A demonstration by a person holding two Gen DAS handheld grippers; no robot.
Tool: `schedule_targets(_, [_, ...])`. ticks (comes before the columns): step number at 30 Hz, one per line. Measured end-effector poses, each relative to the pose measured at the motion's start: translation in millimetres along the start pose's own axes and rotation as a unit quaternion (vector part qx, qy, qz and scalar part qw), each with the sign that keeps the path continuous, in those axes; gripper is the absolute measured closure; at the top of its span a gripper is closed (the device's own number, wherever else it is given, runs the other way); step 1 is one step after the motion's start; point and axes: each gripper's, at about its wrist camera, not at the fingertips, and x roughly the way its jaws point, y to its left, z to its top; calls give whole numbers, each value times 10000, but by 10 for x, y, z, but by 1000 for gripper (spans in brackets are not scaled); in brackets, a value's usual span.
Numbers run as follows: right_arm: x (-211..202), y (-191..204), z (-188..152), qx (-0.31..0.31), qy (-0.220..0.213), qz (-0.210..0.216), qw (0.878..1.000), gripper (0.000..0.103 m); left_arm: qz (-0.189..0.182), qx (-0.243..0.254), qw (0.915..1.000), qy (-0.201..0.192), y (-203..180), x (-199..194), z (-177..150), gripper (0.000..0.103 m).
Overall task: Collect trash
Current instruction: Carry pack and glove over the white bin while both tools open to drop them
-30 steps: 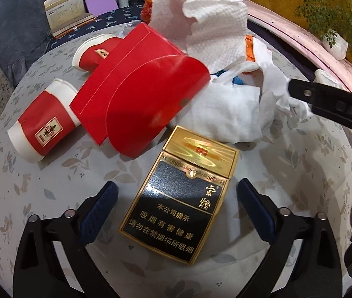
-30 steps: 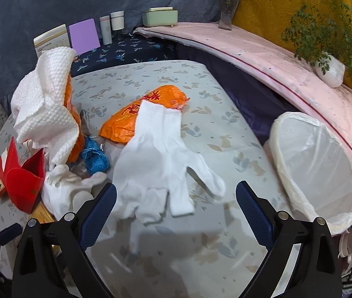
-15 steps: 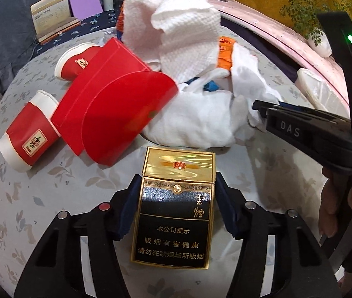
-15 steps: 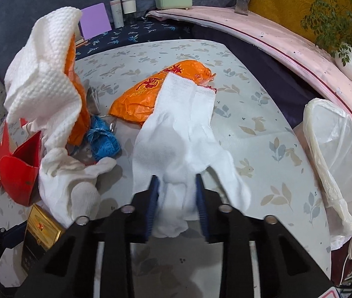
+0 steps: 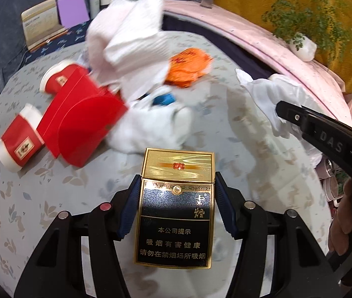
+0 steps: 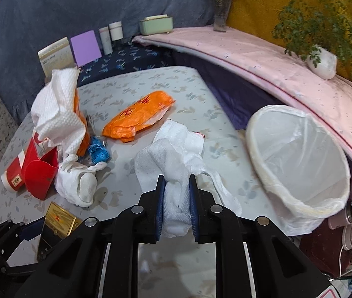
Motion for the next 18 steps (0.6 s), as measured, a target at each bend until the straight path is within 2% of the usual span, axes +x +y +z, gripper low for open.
schedule_targets(9, [-339, -567, 16, 459, -328, -286, 9980, 86, -206, 403, 9987, -217, -530, -50, 234, 49])
schedule_targets(18, [-394, -1225, -11, 966, -421, -686, 9921, 86, -482, 809, 9952, -277, -1154, 86, 500, 49])
